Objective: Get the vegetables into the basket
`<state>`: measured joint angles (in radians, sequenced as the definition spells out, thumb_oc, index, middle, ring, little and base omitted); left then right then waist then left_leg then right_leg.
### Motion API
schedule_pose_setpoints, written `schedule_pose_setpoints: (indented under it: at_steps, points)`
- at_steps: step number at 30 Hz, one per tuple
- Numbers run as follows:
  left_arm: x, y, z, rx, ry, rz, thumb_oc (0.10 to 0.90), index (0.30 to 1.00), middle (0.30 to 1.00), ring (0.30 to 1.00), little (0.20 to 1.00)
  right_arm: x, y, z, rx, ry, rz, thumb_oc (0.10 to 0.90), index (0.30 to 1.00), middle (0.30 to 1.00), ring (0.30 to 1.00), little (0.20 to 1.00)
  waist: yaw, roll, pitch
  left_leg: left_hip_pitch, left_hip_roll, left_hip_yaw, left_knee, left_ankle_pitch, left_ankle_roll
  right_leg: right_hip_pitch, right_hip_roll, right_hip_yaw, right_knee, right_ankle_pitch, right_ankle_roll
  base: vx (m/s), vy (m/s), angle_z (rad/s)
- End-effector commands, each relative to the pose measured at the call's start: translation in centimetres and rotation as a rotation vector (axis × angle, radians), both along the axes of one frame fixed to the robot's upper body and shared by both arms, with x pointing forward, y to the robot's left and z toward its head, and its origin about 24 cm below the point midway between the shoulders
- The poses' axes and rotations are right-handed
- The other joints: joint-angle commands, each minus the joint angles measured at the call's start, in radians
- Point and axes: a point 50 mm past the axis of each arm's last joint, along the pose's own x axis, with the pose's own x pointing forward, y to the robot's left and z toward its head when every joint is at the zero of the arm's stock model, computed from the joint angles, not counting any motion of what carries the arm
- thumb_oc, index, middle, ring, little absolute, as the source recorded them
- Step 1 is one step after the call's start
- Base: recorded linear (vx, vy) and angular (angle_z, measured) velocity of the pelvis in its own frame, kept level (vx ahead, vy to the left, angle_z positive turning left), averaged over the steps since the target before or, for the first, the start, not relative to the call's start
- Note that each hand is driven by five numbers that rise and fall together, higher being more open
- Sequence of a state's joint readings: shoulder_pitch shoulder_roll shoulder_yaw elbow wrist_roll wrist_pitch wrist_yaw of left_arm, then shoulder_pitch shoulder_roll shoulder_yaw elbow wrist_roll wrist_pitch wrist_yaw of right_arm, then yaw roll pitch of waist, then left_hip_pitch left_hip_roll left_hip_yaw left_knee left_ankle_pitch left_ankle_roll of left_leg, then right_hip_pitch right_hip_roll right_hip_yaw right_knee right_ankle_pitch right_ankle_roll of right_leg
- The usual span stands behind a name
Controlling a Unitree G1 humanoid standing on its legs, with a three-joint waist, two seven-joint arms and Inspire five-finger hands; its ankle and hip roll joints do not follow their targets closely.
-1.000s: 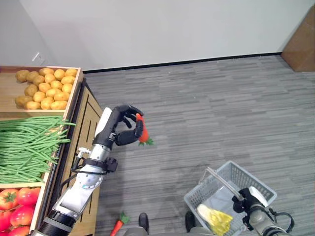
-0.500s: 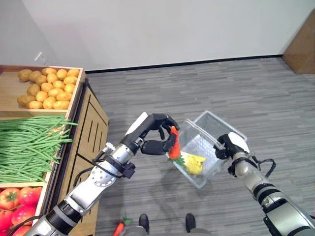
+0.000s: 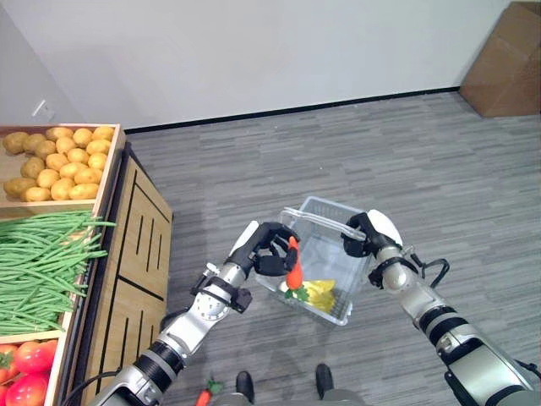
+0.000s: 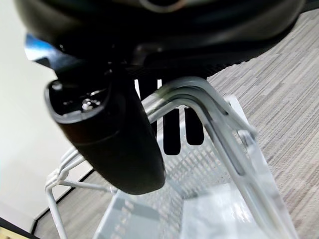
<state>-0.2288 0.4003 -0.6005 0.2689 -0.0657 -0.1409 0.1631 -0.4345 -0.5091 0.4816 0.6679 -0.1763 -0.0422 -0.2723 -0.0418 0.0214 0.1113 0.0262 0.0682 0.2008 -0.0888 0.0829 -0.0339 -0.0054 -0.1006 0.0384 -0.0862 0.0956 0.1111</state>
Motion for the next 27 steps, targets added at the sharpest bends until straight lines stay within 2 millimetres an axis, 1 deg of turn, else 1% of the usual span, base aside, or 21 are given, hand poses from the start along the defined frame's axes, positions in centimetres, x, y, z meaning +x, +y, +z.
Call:
schedule_pose_setpoints:
  at_steps: [1, 2, 3, 5, 6, 8, 9, 11, 12, 16, 17, 18, 20, 22, 27]
  points:
    - [2.3, -2.7, 4.2, -0.009, -0.233, -0.068, 0.4, 0.3, 0.3, 0.3, 0.3, 3.1, 3.2, 9.2, 0.203, -0.431, 0.11, 0.4, 0.3, 0.3, 0.3, 0.3, 0.016, -0.05, -0.092, -0.004, 0.024, -0.017, 0.002, -0.032, -0.028, -0.014, -0.024, -0.035, -0.001, 0.013, 0.035, 0.01, 0.006, -0.11]
    - [2.3, -2.7, 4.1, -0.009, -0.233, -0.068, 0.4, 0.3, 0.3, 0.3, 0.3, 3.1, 3.2, 9.2, 0.203, -0.431, 0.11, 0.4, 0.3, 0.3, 0.3, 0.3, 0.017, -0.05, -0.092, -0.004, 0.024, -0.016, 0.002, -0.032, -0.028, -0.014, -0.023, -0.035, -0.001, 0.013, 0.035, 0.0, 0.007, -0.07]
    - [2.4, -2.7, 3.9, -0.011, -0.224, -0.041, 0.4, 0.3, 0.3, 0.3, 0.3, 2.5, 4.1, 9.7, 0.261, -0.457, 0.146, 0.4, 0.3, 0.3, 0.3, 0.3, 0.009, -0.049, -0.093, -0.001, 0.025, -0.009, 0.002, -0.032, -0.028, -0.016, -0.023, -0.03, -0.001, 0.015, 0.037, 0.0, 0.006, -0.06]
    - [2.5, -2.8, 3.5, 0.001, -0.212, -0.029, 0.4, 0.3, 0.3, 0.3, 0.3, 1.9, 4.6, 9.8, 0.32, -0.46, 0.174, 0.4, 0.3, 0.3, 0.3, 0.3, 0.003, -0.051, -0.095, 0.002, 0.026, -0.002, 0.002, -0.034, -0.028, -0.018, -0.023, -0.025, -0.001, 0.016, 0.038, 0.0, 0.0, 0.0]
    - [2.4, -2.8, 3.1, 0.009, -0.203, -0.02, 0.4, 0.3, 0.3, 0.3, 0.3, 1.4, 4.9, 10.0, 0.378, -0.469, 0.189, 0.4, 0.3, 0.3, 0.3, 0.3, -0.001, -0.052, -0.096, 0.003, 0.026, 0.001, 0.002, -0.034, -0.028, -0.018, -0.023, -0.024, -0.001, 0.016, 0.038, 0.0, -0.004, -0.05]
    - [2.4, -2.9, 2.9, 0.011, -0.193, -0.012, 0.4, 0.3, 0.3, 0.3, 0.3, 1.0, 5.0, 10.0, 0.403, -0.471, 0.2, 0.4, 0.3, 0.3, 0.3, 0.3, -0.002, -0.053, -0.097, 0.005, 0.026, 0.003, 0.002, -0.035, -0.028, -0.017, -0.023, -0.023, -0.001, 0.016, 0.039, 0.0, -0.002, -0.06]
    - [2.4, -3.0, 2.6, 0.023, -0.187, -0.006, 0.4, 0.3, 0.3, 0.3, 0.3, 0.6, 5.5, 10.1, 0.453, -0.477, 0.223, 0.4, 0.3, 0.3, 0.3, 0.3, -0.007, -0.054, -0.095, 0.005, 0.027, 0.006, 0.002, -0.035, -0.028, -0.018, -0.023, -0.021, -0.001, 0.017, 0.04, 0.0, 0.002, -0.06]
    - [2.3, -3.0, 2.0, 0.039, -0.174, 0.005, 0.4, 0.3, 0.3, 0.3, 0.3, -0.2, 5.9, 10.4, 0.5, -0.484, 0.255, 0.4, 0.3, 0.3, 0.3, 0.3, -0.011, -0.055, -0.095, 0.007, 0.025, 0.009, 0.002, -0.036, -0.028, -0.02, -0.022, -0.016, -0.001, 0.019, 0.042, 0.0, 0.002, -0.08]
    - [2.3, -2.8, 1.6, 0.061, -0.167, 0.019, 0.4, 0.3, 0.3, 0.3, 0.3, -0.9, 6.3, 10.4, 0.533, -0.478, 0.291, 0.4, 0.3, 0.3, 0.3, 0.3, -0.014, -0.056, -0.095, 0.009, 0.027, 0.014, 0.002, -0.036, -0.028, -0.02, -0.022, -0.015, -0.001, 0.019, 0.042, 0.0, -0.001, -0.11]
    - [2.3, -2.2, 0.8, 0.108, -0.159, 0.051, 0.4, 0.3, 0.3, 0.3, 0.3, -1.6, 6.9, 10.6, 0.566, -0.481, 0.334, 0.4, 0.3, 0.3, 0.3, 0.3, -0.018, -0.058, -0.097, 0.013, 0.029, 0.02, 0.002, -0.038, -0.029, -0.018, -0.022, -0.01, -0.001, 0.018, 0.043, 0.0, 0.0, -0.12]
    - [2.4, -1.6, 0.3, 0.154, -0.159, 0.071, 0.4, 0.3, 0.3, 0.3, 0.3, -2.0, 7.0, 10.7, 0.563, -0.479, 0.357, 0.4, 0.3, 0.3, 0.3, 0.3, -0.02, -0.059, -0.098, 0.015, 0.03, 0.023, 0.002, -0.038, -0.03, -0.018, -0.022, -0.01, -0.001, 0.018, 0.043, 0.0, 0.001, -0.06]
    - [2.4, -1.7, 0.3, 0.155, -0.159, 0.072, 0.4, 0.3, 0.3, 0.3, 0.3, -2.0, 7.0, 10.7, 0.563, -0.479, 0.357, 0.4, 0.3, 0.3, 0.3, 0.3, -0.02, -0.059, -0.098, 0.015, 0.03, 0.023, 0.002, -0.038, -0.03, -0.018, -0.022, -0.01, -0.001, 0.018, 0.043, 0.0, 0.0, 0.0]
    - [2.4, -0.8, -0.4, 0.213, -0.161, 0.106, 0.9, 1.0, 1.0, 1.0, 1.0, -2.4, 7.0, 10.4, 0.563, -0.471, 0.365, 0.4, 0.3, 0.3, 0.3, 0.3, -0.019, -0.06, -0.1, 0.017, 0.031, 0.024, 0.002, -0.038, -0.031, -0.018, -0.021, -0.01, -0.001, 0.017, 0.044, 0.0, 0.0, 0.0]
    - [2.3, -0.2, -0.9, 0.24, -0.148, 0.138, 0.9, 1.0, 1.0, 1.0, 1.0, -2.6, 6.9, 10.3, 0.556, -0.471, 0.362, 0.4, 0.3, 0.3, 0.3, 0.3, -0.017, -0.06, -0.102, 0.017, 0.032, 0.024, 0.002, -0.038, -0.033, -0.017, -0.021, -0.012, -0.001, 0.017, 0.042, 0.0, 0.0, 0.0]
    - [2.1, 0.5, -1.5, 0.263, -0.13, 0.173, 0.9, 1.0, 1.0, 1.0, 1.0, -2.7, 6.7, 9.9, 0.564, -0.459, 0.348, 0.4, 0.3, 0.3, 0.3, 0.3, -0.014, -0.062, -0.103, 0.017, 0.034, 0.023, 0.002, -0.036, -0.035, -0.016, -0.019, -0.016, -0.001, 0.016, 0.042, 0.0, 0.0, 0.0]
